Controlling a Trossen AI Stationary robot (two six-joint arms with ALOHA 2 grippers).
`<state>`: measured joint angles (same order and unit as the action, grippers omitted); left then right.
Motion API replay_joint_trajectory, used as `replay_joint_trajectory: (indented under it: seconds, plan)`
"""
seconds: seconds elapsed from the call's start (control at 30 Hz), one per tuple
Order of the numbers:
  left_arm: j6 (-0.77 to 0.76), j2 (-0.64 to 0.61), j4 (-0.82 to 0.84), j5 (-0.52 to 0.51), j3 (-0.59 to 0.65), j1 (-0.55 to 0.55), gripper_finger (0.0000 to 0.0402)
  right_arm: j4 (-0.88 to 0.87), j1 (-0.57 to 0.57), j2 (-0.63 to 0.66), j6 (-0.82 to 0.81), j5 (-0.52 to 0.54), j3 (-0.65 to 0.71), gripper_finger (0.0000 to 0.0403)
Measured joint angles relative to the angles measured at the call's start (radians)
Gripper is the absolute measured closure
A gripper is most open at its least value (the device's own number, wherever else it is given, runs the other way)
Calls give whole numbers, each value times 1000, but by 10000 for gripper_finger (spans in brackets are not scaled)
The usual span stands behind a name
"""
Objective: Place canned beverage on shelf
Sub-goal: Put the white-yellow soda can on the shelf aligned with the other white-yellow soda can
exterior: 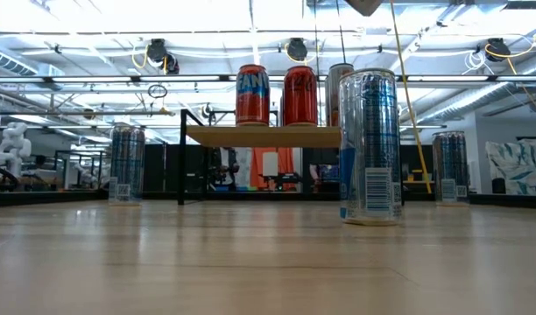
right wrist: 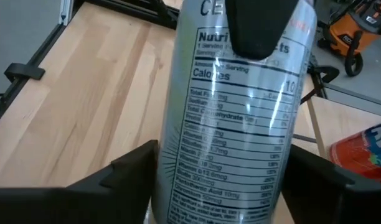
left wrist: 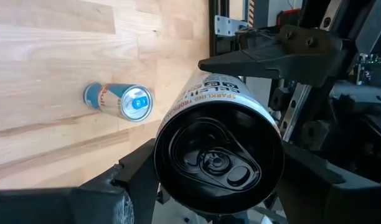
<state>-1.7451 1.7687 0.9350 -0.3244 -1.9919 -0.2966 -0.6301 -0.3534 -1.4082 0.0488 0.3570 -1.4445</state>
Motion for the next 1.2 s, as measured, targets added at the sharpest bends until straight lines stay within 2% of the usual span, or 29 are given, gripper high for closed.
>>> replay_joint_trajectory:
  seconds: [0.17, 0.37, 0.53, 0.8, 0.97, 1.2]
  plan:
    - [13, 0, 1, 0, 0, 1, 152, 0, 0, 0, 0, 2, 0, 157]
    - [45, 0, 0, -2, 0, 1, 147, -1, 0, 0, -2, 13, 0, 162]
    - [122, 0, -10, -5, 0, 0, 107, -3, 1, 0, -17, 3, 0, 164]
    - [236, -11, -26, -57, -3, 5, 42, 2, -1, 15, -160, -107, 2, 165]
    - [332, -35, -39, -72, -3, 8, 37, 28, 0, 36, -222, -125, 2, 165]
    - [473, -106, -77, -173, -3, 8, 37, 29, 2, 40, -243, -147, 2, 165]
